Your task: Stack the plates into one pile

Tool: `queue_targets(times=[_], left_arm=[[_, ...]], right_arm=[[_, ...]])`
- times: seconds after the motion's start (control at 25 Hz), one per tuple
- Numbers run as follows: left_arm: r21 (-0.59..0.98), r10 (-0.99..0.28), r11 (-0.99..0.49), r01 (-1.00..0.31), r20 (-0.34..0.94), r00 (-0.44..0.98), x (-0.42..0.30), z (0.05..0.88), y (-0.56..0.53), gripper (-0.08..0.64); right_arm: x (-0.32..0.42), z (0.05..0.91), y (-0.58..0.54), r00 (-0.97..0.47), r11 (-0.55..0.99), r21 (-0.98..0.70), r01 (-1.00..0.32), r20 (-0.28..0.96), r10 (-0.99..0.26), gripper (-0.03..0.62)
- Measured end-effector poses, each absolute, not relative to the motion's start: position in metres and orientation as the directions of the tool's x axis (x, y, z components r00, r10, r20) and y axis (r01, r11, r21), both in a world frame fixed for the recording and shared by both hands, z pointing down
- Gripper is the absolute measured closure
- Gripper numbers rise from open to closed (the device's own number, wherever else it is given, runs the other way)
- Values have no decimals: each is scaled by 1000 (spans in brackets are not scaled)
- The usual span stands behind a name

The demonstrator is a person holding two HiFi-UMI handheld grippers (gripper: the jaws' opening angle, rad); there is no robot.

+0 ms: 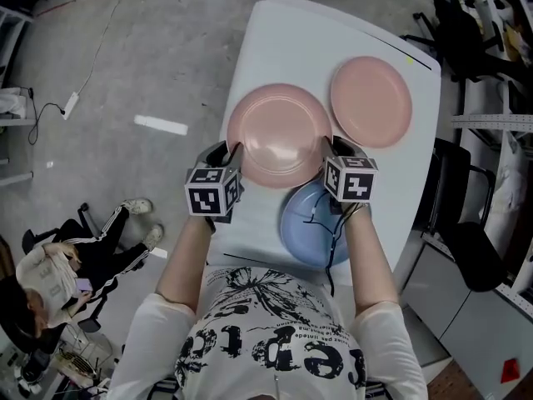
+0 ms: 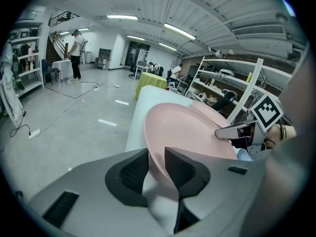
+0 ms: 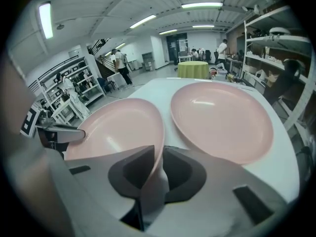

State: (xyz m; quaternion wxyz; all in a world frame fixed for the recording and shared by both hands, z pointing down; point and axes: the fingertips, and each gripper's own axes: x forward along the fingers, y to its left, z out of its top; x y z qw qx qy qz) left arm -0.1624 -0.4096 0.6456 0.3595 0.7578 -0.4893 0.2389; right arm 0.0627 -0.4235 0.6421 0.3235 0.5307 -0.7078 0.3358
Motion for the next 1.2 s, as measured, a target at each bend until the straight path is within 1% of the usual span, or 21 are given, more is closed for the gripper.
queue_targets(times=[0.24,0.44,0.64,1.0,1.2], left_arm=[[350,-585,-213,-912,702,406,-163,636,-407,474],[331,-636,-213,-919,667,388,-163,604,-396,479],[315,-672,-226,-922,634,382,-152,571,-372,482],[301,-668,-279,-912,622,409,-109,546,-319,482],[303,-645,-305,-903,631,430,-85,543,-294,483]], right_arm=[[64,631,-418,-225,189,-140,-972,785,-577,535],[64,602,-409,-253,211,-152,-965,745,-617,535],[75,576,-382,-268,202,-179,-963,723,-637,538],[118,554,-317,-247,171,-179,-969,707,-663,535],[141,552,-283,-256,186,-176,-967,711,-655,526]])
